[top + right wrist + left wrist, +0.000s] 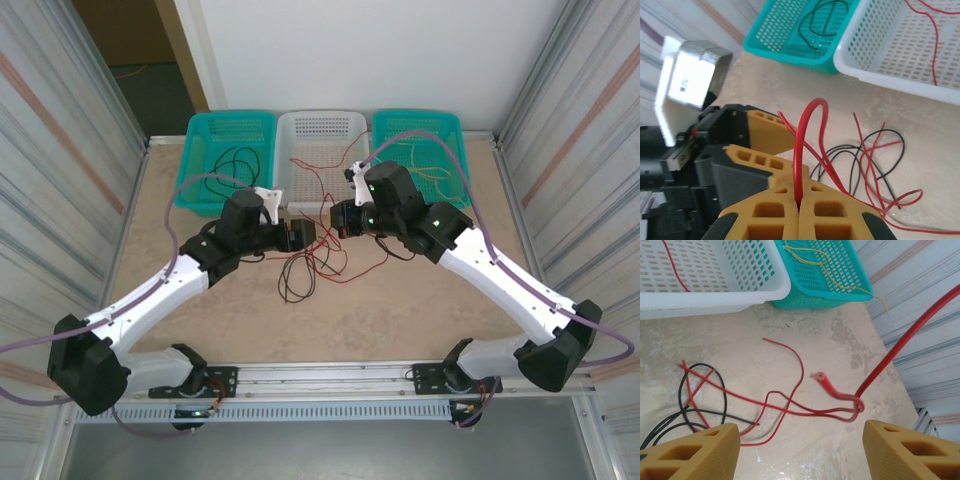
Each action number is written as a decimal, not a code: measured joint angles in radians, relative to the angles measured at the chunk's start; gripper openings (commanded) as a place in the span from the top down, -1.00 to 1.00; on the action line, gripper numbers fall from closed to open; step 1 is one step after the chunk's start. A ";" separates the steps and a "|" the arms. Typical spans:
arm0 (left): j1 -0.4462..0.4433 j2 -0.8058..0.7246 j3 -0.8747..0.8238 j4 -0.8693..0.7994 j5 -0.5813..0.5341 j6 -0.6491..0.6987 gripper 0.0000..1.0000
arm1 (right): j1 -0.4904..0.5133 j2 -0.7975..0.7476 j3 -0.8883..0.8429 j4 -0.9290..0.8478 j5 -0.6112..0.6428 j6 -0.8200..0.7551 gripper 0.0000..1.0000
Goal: Untangle the cables
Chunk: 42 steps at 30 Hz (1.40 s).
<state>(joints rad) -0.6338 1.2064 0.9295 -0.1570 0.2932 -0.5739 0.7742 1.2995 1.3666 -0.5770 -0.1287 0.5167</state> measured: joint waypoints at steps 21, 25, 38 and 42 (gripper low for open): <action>-0.002 0.012 0.000 0.059 0.000 -0.006 -0.40 | 0.014 0.000 0.098 -0.001 -0.082 -0.032 1.00; -0.001 -0.016 0.000 0.060 0.011 -0.002 -0.43 | 0.024 0.000 0.098 0.000 -0.086 -0.032 1.00; 0.103 -0.075 0.006 0.077 0.012 -0.007 -0.28 | 0.038 0.016 0.098 0.000 -0.187 -0.032 1.00; 0.107 -0.078 0.016 0.078 -0.002 -0.007 -0.29 | 0.039 0.031 0.098 -0.003 -0.233 -0.032 1.00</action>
<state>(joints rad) -0.5270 1.1286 0.9455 -0.0788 0.2909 -0.5812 0.8135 1.3308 1.4643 -0.5797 -0.3614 0.4847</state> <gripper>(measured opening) 0.641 0.057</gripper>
